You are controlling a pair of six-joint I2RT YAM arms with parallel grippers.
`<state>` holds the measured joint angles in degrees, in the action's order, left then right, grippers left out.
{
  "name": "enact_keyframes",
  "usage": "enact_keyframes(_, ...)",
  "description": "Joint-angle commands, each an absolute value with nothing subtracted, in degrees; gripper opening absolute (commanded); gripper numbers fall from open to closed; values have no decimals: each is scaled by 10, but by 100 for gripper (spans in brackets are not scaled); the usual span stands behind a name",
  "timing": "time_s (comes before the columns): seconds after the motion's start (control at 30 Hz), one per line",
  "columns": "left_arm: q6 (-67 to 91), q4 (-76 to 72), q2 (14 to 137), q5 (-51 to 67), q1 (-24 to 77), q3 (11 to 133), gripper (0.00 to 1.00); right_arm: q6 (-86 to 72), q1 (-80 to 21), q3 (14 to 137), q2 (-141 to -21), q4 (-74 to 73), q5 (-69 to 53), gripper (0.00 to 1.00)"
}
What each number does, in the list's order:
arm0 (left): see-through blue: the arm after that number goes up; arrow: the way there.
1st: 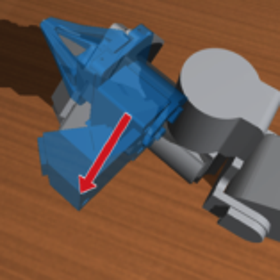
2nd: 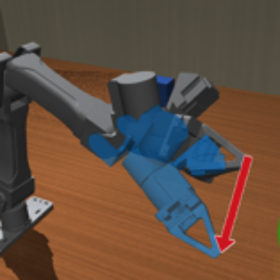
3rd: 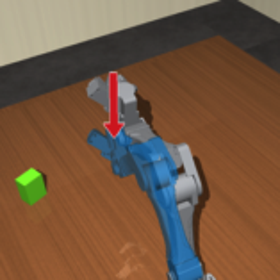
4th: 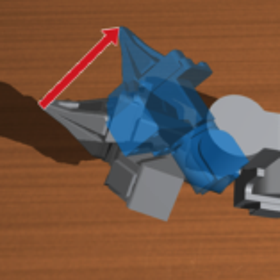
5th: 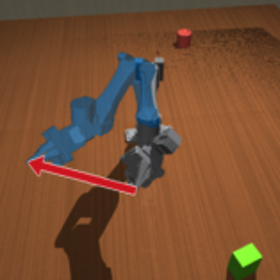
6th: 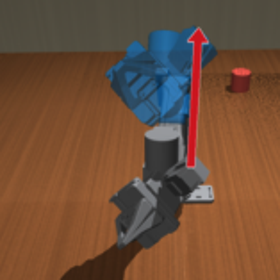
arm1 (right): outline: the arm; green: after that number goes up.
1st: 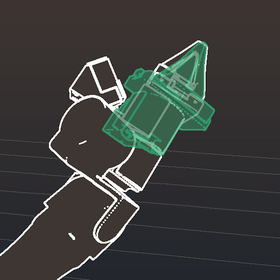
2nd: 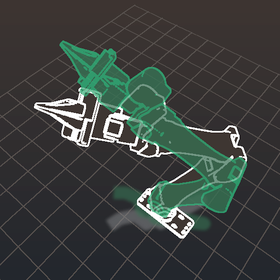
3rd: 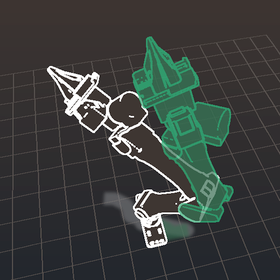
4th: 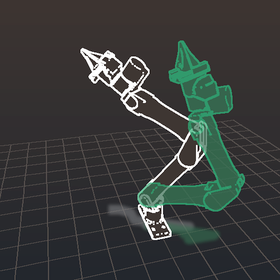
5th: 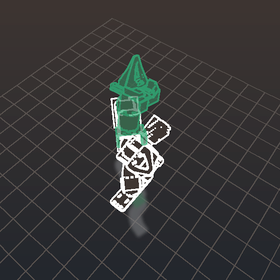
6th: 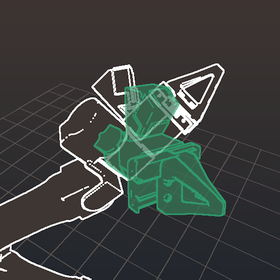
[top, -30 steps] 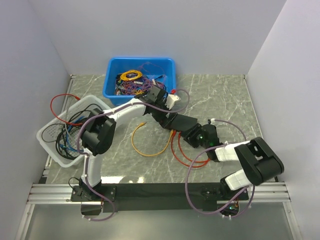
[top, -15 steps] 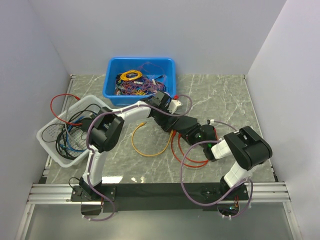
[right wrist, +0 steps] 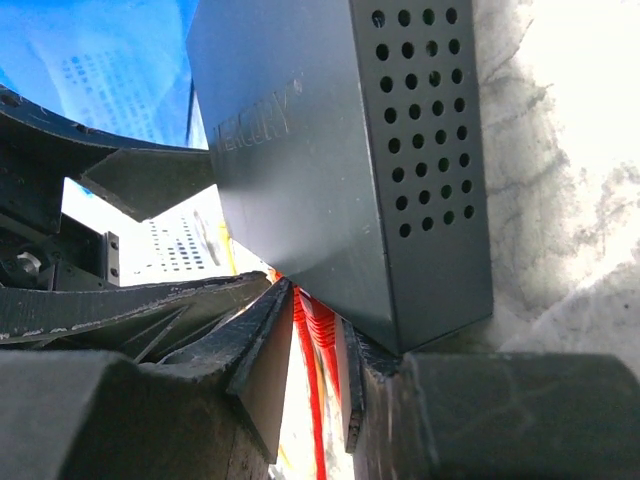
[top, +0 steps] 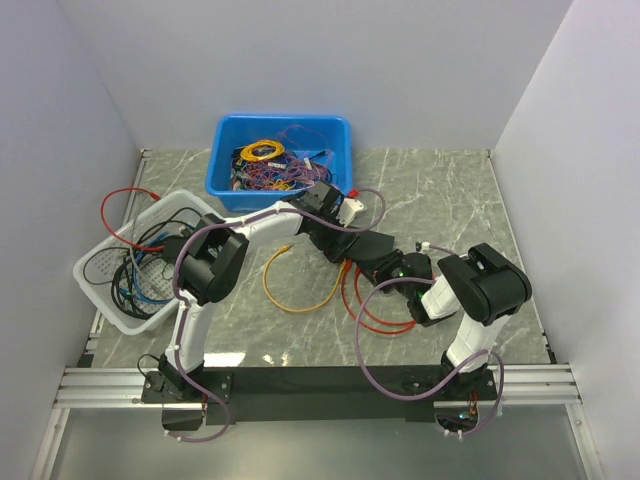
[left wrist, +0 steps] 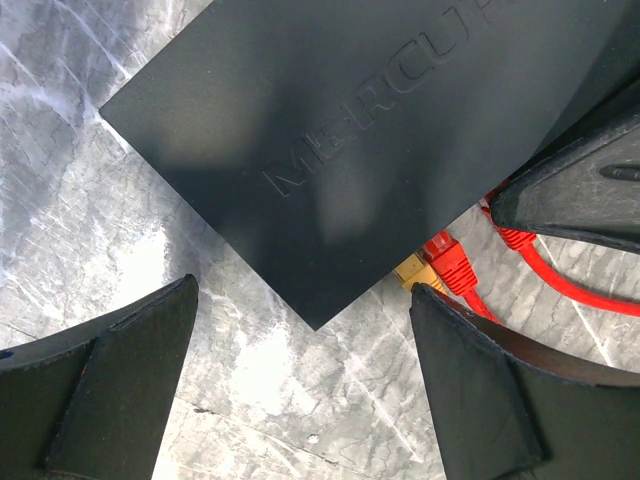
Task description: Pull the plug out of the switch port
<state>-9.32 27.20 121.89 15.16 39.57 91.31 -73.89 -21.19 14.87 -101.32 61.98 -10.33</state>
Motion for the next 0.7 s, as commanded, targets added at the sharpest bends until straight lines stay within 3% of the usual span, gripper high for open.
enact_keyframes(0.0, -90, 263, 1228, 159, 399, 936, 93, -734, -206, 140, -1036, 607, -94, 30)
enact_keyframes(0.27, -93, 267, 1233, 157, 399, 940, 93, -730, -205, 140, -1034, 600, -80, 29)
enact_keyframes(0.37, -95, 271, 1234, 158, 400, 943, 93, -724, -200, 143, -1036, 601, -76, 11)
enact_keyframes(0.4, -95, 271, 1235, 156, 400, 944, 93, -722, -200, 145, -1038, 598, -77, 0)
enact_keyframes(0.67, -117, 273, 1245, 149, 415, 961, 99, -672, -200, 148, -1027, 579, -130, 0)
